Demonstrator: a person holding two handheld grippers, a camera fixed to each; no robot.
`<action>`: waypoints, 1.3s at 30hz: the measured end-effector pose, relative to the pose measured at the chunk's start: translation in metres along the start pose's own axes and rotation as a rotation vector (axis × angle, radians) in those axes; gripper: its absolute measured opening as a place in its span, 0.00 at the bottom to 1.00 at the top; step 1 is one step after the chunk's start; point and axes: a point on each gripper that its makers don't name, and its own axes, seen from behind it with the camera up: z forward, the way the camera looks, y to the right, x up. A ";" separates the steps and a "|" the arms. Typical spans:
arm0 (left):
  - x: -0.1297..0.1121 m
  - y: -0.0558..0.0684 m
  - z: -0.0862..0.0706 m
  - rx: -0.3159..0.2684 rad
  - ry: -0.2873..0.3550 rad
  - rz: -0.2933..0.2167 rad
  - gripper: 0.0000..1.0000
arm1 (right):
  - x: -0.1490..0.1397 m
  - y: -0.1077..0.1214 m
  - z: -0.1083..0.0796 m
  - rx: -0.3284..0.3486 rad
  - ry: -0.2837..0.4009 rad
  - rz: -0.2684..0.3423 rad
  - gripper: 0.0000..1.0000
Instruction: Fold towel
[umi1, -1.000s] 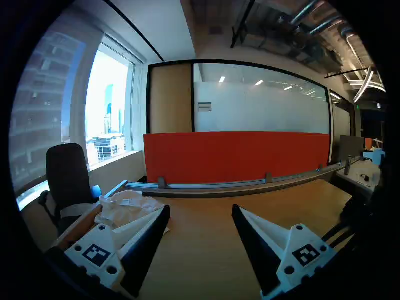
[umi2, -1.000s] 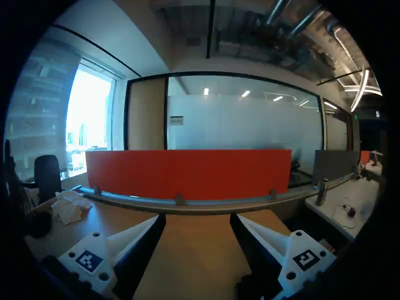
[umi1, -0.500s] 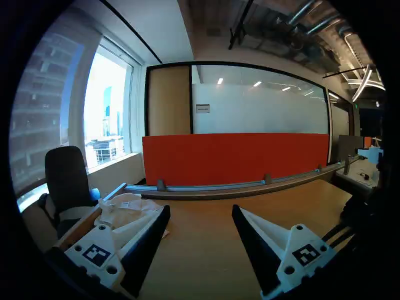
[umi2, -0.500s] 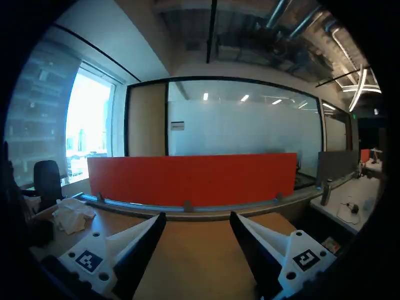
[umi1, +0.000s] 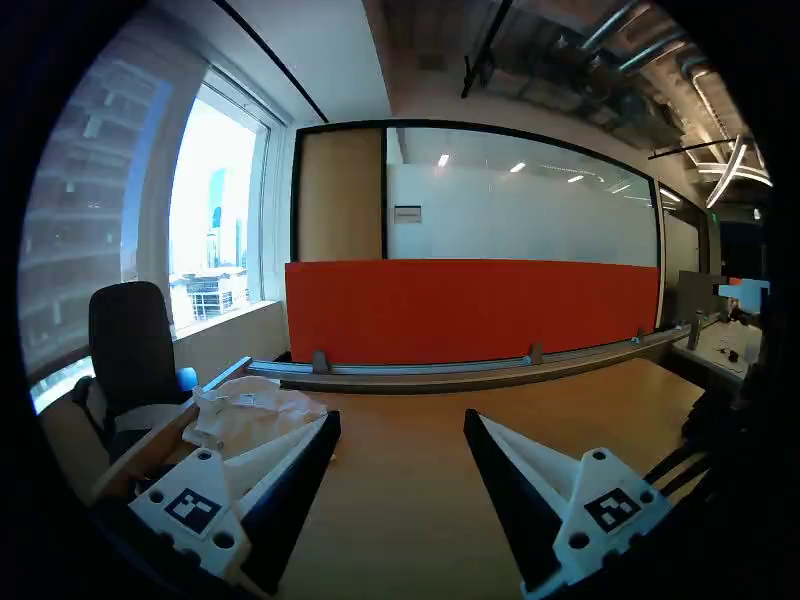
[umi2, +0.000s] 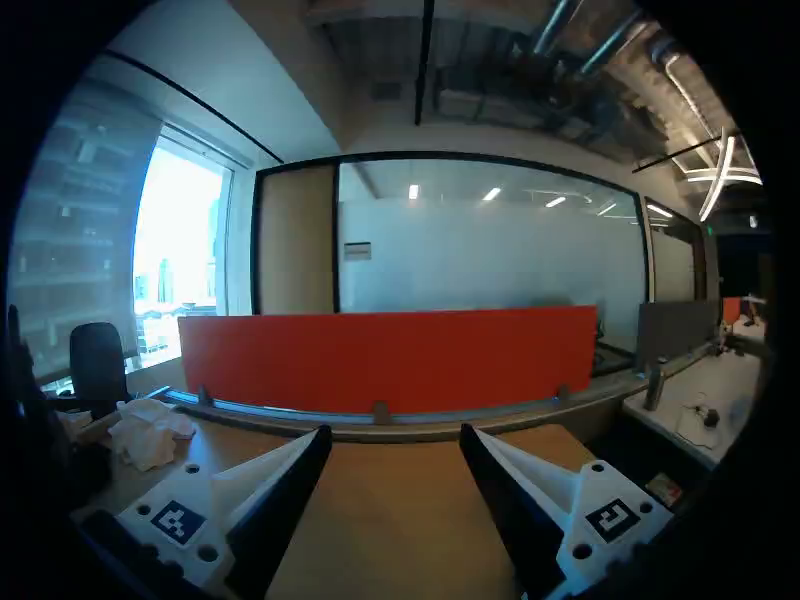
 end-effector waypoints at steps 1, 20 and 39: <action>-0.001 0.000 0.000 0.000 0.003 0.000 0.92 | 0.001 0.000 0.000 0.000 0.002 0.000 0.99; -0.047 -0.012 0.006 0.031 0.082 -0.004 0.92 | -0.005 -0.006 -0.007 -0.009 0.026 0.006 0.99; -0.126 -0.012 0.013 0.039 0.113 -0.013 0.91 | -0.052 -0.015 -0.007 0.001 0.038 -0.012 0.99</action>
